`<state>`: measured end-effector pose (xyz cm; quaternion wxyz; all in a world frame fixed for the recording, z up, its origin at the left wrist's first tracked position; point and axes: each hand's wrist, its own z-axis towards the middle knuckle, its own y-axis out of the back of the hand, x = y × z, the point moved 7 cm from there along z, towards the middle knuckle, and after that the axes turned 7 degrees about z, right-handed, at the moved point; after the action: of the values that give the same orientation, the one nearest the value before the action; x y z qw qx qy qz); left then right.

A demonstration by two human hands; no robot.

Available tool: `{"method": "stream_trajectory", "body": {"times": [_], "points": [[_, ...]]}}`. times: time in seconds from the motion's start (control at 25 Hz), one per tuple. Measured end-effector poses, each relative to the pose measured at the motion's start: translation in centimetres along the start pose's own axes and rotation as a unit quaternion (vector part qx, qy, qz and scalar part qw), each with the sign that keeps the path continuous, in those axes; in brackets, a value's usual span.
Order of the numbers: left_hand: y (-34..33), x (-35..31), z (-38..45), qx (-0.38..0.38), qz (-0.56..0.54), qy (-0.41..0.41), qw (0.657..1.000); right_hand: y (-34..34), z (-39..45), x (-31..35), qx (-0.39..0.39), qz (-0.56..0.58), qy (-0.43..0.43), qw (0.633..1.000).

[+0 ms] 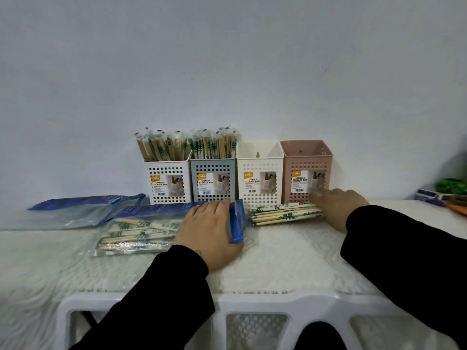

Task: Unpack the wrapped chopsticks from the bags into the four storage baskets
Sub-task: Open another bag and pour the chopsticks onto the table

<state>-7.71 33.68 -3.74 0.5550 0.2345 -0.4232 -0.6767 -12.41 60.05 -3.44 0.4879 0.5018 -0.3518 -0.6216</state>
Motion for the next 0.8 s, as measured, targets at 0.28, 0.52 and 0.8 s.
{"method": "stream_trajectory", "body": {"times": [0.28, 0.52, 0.8], "points": [[0.0, -0.2, -0.2, 0.019, -0.014, 0.002, 1.000, 0.8, 0.5, 0.0, 0.155, 0.064, -0.025, 0.986], [0.2, -0.2, -0.2, 0.024, -0.012, 0.003, 1.000, 3.4, -0.9, 4.8, 0.097, 0.221, 0.116, 0.963], [1.3, 2.5, -1.3, 0.064, -0.046, -0.052, 0.996, 2.1, 0.3, 5.5, -0.013, 0.117, 0.089, 0.989]]}}
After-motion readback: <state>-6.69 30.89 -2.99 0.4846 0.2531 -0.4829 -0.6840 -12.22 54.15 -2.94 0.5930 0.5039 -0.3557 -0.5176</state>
